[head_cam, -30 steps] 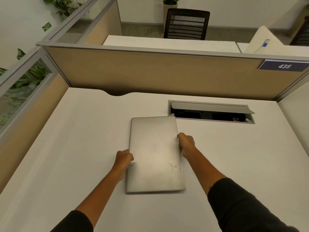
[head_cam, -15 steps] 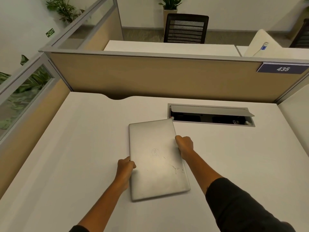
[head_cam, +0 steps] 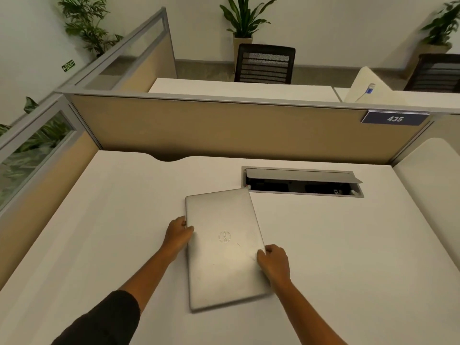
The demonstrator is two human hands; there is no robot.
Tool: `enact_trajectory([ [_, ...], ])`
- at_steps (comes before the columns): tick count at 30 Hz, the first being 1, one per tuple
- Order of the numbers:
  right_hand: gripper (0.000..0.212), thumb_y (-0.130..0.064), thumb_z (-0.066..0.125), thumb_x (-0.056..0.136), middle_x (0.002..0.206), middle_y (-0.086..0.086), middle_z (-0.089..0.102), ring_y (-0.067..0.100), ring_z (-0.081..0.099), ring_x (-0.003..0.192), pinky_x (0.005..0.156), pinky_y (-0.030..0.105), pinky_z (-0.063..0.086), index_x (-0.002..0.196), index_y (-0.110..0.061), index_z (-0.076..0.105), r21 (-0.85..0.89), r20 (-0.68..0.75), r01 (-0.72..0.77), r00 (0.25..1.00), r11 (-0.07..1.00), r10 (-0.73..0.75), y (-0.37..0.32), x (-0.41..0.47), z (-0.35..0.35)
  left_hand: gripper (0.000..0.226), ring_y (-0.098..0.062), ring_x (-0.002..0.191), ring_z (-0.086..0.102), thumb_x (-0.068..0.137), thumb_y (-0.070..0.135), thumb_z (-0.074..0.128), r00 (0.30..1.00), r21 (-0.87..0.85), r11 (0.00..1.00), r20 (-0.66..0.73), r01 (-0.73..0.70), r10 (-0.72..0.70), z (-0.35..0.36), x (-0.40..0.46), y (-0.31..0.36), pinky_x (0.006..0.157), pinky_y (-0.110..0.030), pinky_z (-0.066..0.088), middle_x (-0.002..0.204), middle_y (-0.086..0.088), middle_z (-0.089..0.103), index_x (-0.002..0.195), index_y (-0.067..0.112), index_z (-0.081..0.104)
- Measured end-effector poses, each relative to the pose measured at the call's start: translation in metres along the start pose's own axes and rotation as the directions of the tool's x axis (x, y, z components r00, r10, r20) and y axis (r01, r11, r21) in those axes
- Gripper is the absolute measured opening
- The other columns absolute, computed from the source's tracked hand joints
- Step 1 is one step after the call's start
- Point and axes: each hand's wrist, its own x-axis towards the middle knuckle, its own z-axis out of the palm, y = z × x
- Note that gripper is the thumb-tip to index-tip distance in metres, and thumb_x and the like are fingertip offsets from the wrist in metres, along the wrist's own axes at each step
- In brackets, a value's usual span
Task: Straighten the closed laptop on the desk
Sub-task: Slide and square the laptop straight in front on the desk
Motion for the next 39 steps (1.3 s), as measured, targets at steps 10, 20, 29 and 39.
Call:
enact_trajectory([
  [10,0.032,-0.039,0.064,0.088,0.110,-0.004,0.059,0.020,0.063,0.102,0.081,0.033,0.052,0.115,-0.022,0.063,-0.148,-0.044,-0.118,0.993,0.982,0.113,0.041,-0.038,0.001,0.044,-0.044,0.141,0.058,0.102,0.005,0.054,0.998,0.222,0.973,0.043,-0.060,0.052,-0.016,0.052,0.048,0.121,-0.054,0.047,0.147,-0.028,0.060,0.143,-0.009,0.056],
  [20,0.015,-0.019,0.070,0.083,0.100,0.003,0.068,0.024,0.068,0.091,0.087,0.047,0.062,0.097,-0.014,0.066,0.132,-0.104,-0.200,0.971,0.971,0.214,0.045,-0.040,0.006,0.066,-0.037,0.166,0.031,0.105,0.004,0.051,0.994,0.342,0.936,0.100,-0.083,0.051,-0.012,0.084,0.059,0.137,-0.047,0.028,0.177,-0.016,0.036,0.169,0.006,0.036],
  [29,0.024,-0.016,0.078,0.087,0.106,0.006,0.072,0.026,0.069,0.098,0.091,0.041,0.061,0.108,-0.007,0.069,0.221,-0.150,-0.214,0.957,0.951,0.250,0.038,-0.041,0.014,0.065,-0.038,0.164,0.025,0.106,0.011,0.049,0.996,0.389,0.919,0.084,-0.064,0.034,0.000,0.084,0.063,0.132,-0.049,0.033,0.176,-0.011,0.032,0.170,0.011,0.037],
  [39,0.018,-0.011,0.078,0.088,0.082,-0.010,0.067,0.005,0.063,0.075,0.059,0.016,0.047,0.083,-0.022,0.065,0.274,-0.143,-0.182,0.963,0.944,0.227,0.033,-0.039,0.002,0.064,-0.039,0.161,0.030,0.103,0.014,0.051,0.998,0.204,0.978,0.026,0.050,-0.056,-0.010,0.076,0.056,0.126,-0.048,0.038,0.174,-0.011,0.038,0.166,0.012,0.044],
])
